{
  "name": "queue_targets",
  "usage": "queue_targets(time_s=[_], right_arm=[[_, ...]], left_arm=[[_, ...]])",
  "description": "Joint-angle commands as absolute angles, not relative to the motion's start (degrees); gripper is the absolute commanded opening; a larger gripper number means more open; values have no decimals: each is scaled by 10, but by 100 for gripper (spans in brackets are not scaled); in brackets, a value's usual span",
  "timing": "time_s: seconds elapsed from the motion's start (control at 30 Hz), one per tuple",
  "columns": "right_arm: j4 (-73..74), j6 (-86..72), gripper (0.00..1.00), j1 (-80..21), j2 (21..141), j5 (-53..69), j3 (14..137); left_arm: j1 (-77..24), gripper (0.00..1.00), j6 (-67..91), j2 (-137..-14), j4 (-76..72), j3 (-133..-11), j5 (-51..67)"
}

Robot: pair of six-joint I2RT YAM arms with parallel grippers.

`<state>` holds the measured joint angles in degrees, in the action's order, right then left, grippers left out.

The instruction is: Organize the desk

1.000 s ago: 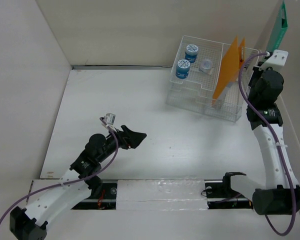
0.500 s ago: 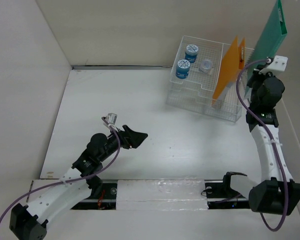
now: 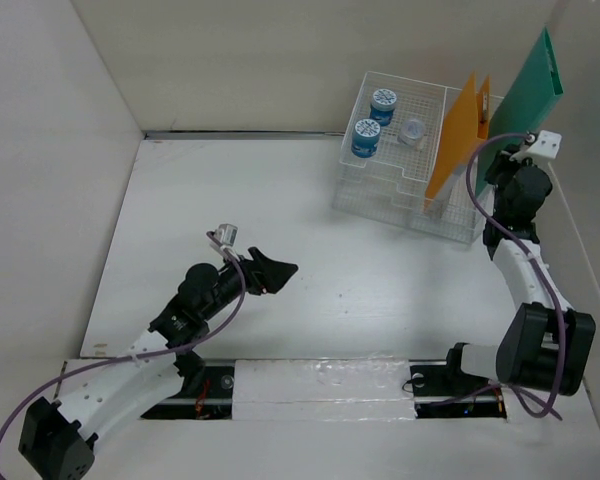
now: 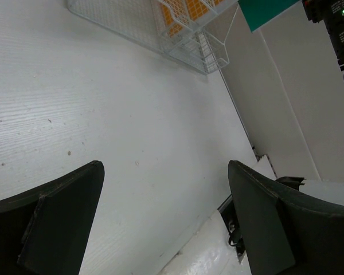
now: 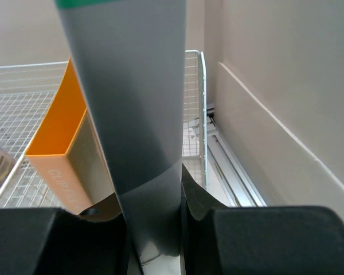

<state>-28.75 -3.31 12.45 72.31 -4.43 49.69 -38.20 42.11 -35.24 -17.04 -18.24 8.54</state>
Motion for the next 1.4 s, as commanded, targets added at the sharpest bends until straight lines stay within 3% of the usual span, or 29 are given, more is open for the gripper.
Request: queue_targets(time_s=[0.0,0.7,1.37], right_arm=[[-430,-47,0,130,738,-38,491],[-682,-66,0,119,874,-104,432],[-717,-69,0,103,952,-105,430]], left_arm=[[-385,87,410,-361,-209,-175,83],[-385,87,406,-407,-228,-178,76],[-385,87,405,-428,-239,-180,71]])
